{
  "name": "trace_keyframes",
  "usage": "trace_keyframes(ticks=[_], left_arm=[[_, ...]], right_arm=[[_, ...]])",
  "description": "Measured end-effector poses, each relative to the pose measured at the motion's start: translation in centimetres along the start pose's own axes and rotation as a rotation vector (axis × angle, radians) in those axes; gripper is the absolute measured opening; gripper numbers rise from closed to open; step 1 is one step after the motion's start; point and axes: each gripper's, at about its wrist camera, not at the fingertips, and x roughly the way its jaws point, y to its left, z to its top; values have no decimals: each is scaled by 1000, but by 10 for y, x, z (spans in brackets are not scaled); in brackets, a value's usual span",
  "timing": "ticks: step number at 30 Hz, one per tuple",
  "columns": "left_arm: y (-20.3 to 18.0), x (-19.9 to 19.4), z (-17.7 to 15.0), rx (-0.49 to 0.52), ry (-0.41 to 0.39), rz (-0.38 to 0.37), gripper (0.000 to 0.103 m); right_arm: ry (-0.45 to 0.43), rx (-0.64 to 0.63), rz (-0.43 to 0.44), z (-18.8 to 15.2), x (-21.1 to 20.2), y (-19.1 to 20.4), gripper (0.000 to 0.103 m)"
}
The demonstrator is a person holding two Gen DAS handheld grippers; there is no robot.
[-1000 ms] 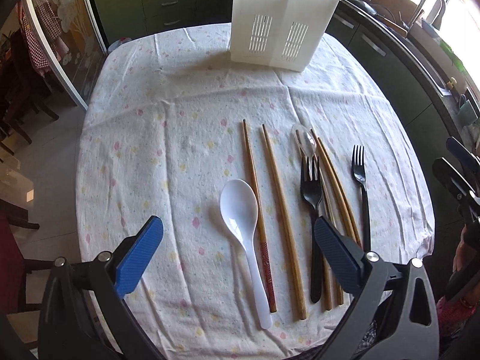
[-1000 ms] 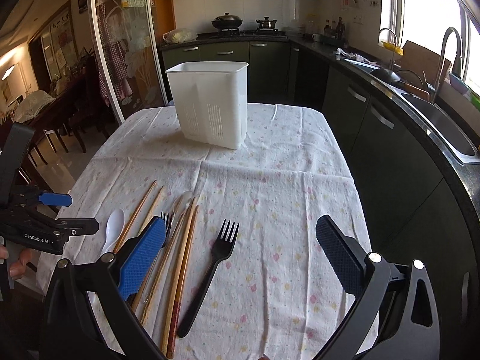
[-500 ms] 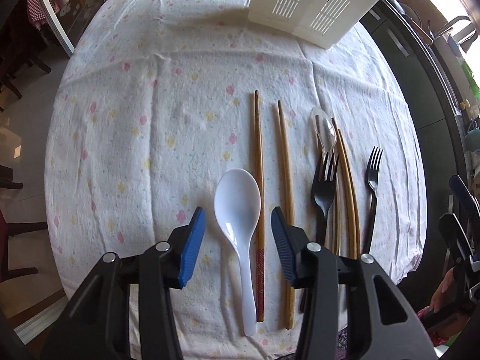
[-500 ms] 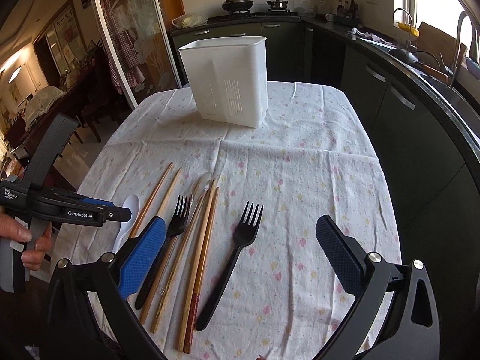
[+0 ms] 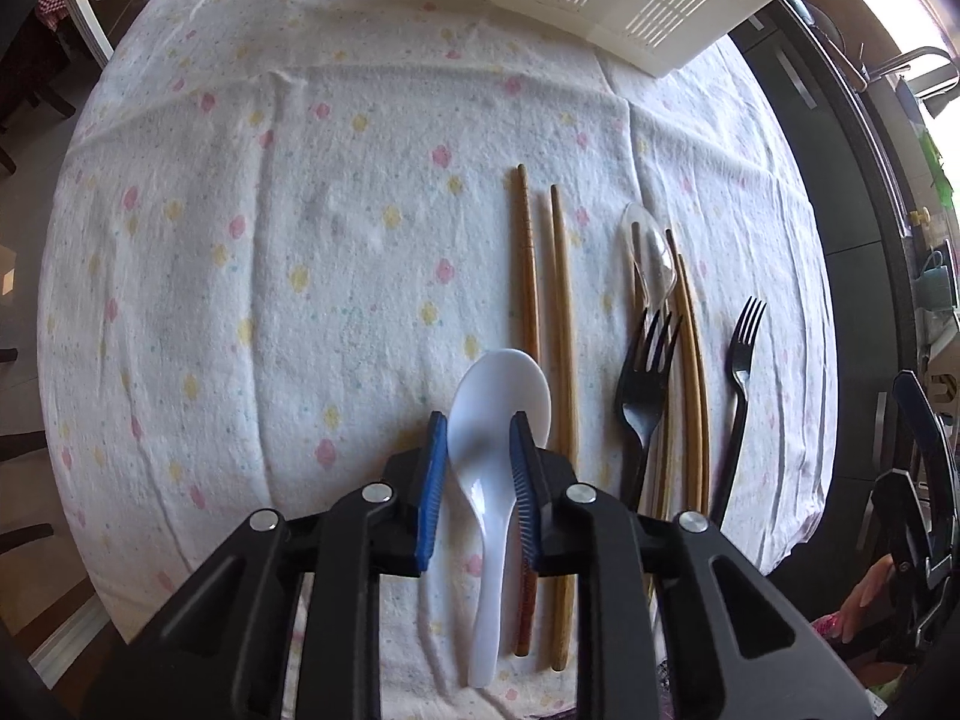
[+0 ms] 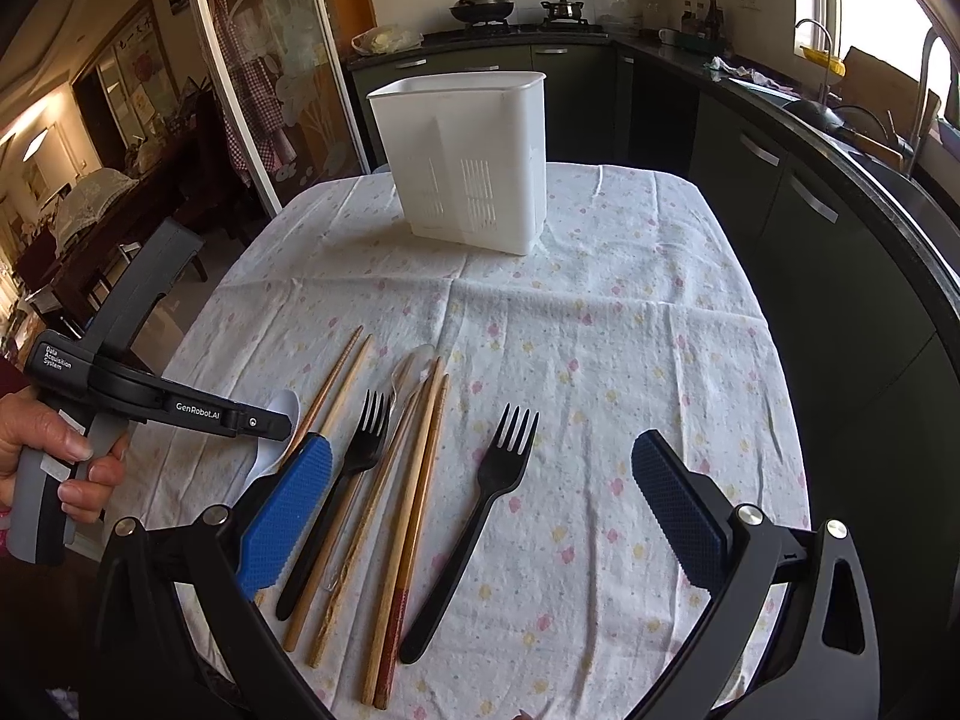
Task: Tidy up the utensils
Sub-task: 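Lower the left gripper over the white plastic spoon handle, then close the left gripper on the white spoon handle and lift it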
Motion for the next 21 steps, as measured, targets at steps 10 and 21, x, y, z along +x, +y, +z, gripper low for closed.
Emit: trace_keyframes(ticks=[10, 21], left_arm=[[-5, -5, -1, 28, -16, -64, 2], [-12, 1, -2, 14, 27, -176, 3]], right_arm=[[19, 8, 8, 1, 5, -1, 99], [24, 11, 16, 1, 6, -1, 99]])
